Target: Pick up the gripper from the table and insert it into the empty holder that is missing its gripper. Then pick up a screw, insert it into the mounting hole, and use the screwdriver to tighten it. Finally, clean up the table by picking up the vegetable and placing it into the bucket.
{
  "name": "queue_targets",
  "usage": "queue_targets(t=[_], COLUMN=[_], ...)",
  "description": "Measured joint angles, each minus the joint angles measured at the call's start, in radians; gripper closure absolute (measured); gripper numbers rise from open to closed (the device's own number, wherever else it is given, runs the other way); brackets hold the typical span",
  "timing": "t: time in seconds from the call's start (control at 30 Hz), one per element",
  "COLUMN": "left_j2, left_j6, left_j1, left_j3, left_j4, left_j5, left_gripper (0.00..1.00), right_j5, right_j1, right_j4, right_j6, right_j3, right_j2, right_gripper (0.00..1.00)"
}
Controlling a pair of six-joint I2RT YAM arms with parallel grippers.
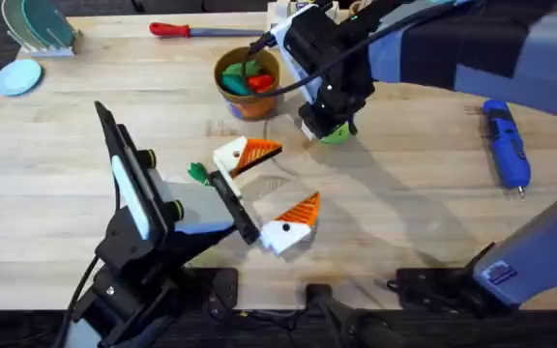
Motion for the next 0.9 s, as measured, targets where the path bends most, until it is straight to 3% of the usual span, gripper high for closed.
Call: queue_targets(t=[0.23, 0.37, 0.9], left_j2=[0.0, 0.0, 0.0], left_j6=[0.0, 0.0, 0.0], left_j1=[0.0, 0.0, 0.0], left_j3=[0.0, 0.0, 0.0], left_j4=[0.0, 0.0, 0.0], left_j5=[0.0, 0.0, 0.0], left_gripper=[0.008, 0.008, 0.008], right_j5=[0.0, 0.0, 0.005], right_j1=[0.0, 0.0, 0.0], right_j4=[0.001, 0.001, -0.032], right_j6=[0.003, 0.004, 0.004], right_j3=[0.0, 0.0, 0.028], right_j2=[0.0, 0.0, 0.0], right_gripper=[0.891, 0.989, 0.995])
